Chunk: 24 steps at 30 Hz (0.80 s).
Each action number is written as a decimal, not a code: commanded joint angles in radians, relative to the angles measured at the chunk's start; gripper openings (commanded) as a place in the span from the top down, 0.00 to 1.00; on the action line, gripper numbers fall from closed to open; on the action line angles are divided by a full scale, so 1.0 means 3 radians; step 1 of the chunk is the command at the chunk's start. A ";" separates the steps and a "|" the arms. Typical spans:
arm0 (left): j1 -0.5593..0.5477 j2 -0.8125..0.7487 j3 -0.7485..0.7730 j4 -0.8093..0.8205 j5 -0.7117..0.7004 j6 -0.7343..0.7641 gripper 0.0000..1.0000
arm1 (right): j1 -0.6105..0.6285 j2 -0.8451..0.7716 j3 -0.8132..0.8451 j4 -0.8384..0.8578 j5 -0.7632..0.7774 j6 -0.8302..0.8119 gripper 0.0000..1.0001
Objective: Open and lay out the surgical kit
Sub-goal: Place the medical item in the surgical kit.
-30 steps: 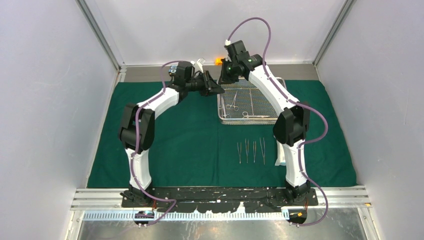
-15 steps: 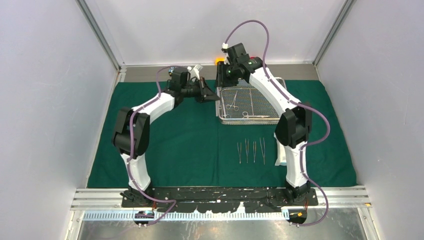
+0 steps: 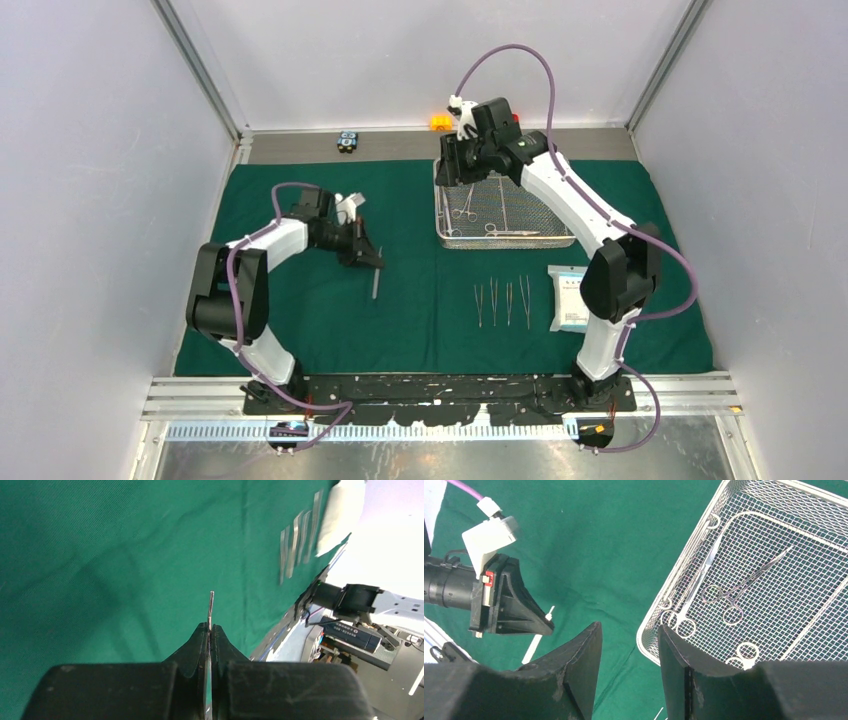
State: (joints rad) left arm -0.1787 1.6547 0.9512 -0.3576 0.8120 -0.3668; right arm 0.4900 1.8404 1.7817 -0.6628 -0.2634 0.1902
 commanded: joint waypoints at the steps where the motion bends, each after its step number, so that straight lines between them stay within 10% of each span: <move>1: 0.0260 -0.0069 -0.0016 -0.0701 0.0023 0.0594 1.00 | 0.0013 -0.0232 -0.0132 0.0229 -0.0027 -0.0164 0.50; 9: 0.0911 0.0120 0.0021 -0.1209 -0.0102 0.0819 1.00 | 0.0009 -0.0352 -0.0319 0.0302 0.0121 -0.0250 0.50; 24: 0.0966 0.0385 0.0378 -0.1866 -0.0662 0.1035 0.98 | 0.0012 -0.0239 -0.0273 0.0312 0.0182 -0.0231 0.49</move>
State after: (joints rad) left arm 0.1024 1.7340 1.0302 -0.8326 0.6563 -0.0929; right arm 0.4900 1.7996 1.6844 -0.6071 -0.2298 0.1326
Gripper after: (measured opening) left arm 0.022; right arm 0.505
